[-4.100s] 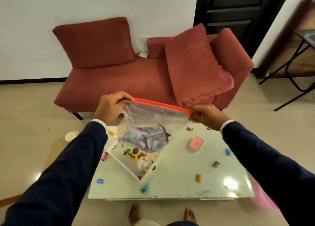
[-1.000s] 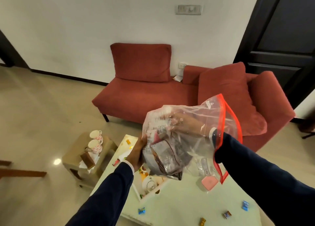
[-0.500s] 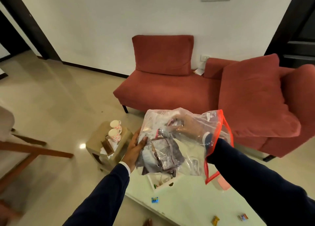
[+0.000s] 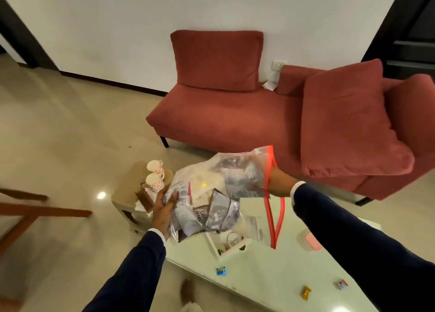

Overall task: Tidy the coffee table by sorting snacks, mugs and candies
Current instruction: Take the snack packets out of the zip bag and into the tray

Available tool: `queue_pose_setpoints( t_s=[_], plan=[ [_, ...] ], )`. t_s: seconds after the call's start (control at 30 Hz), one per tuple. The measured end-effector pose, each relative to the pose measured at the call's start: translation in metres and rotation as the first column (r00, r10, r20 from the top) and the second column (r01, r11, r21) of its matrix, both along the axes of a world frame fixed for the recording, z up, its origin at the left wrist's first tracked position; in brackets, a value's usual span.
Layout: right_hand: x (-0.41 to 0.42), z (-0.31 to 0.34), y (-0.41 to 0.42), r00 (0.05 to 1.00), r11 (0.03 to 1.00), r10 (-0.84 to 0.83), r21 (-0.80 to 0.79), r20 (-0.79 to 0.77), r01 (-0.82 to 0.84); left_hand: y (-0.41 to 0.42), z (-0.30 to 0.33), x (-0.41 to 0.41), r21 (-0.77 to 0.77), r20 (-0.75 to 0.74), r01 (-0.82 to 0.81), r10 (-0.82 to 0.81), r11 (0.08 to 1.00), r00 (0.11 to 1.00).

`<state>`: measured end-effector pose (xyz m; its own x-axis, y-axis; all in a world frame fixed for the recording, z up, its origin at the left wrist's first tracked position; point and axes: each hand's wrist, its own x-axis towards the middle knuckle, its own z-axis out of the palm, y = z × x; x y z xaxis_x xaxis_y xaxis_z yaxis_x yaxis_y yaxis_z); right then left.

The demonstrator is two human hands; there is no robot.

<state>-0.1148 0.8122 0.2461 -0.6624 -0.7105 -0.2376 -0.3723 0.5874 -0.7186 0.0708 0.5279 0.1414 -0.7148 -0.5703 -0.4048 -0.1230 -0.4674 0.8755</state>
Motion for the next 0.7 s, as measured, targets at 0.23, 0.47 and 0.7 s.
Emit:
queue_pose_setpoints(
  t_s=[0.23,0.47,0.7],
  plan=[
    [-0.002,0.009,-0.081,0.922,0.861,-0.160,-0.407,0.353,0.305,-0.083,-0.022,-0.018,0.260,0.043,0.070,-0.084,0.963,0.995],
    [-0.004,0.038,-0.151,0.906,0.787,-0.405,-0.457,0.123,0.414,-0.169,-0.051,-0.031,0.521,0.146,0.002,-0.092,0.853,0.985],
    [-0.008,0.045,-0.152,0.701,0.420,-0.384,-0.562,0.601,0.712,-0.181,-0.080,-0.044,0.630,0.222,-0.063,-0.102,0.774,0.970]
  ],
)
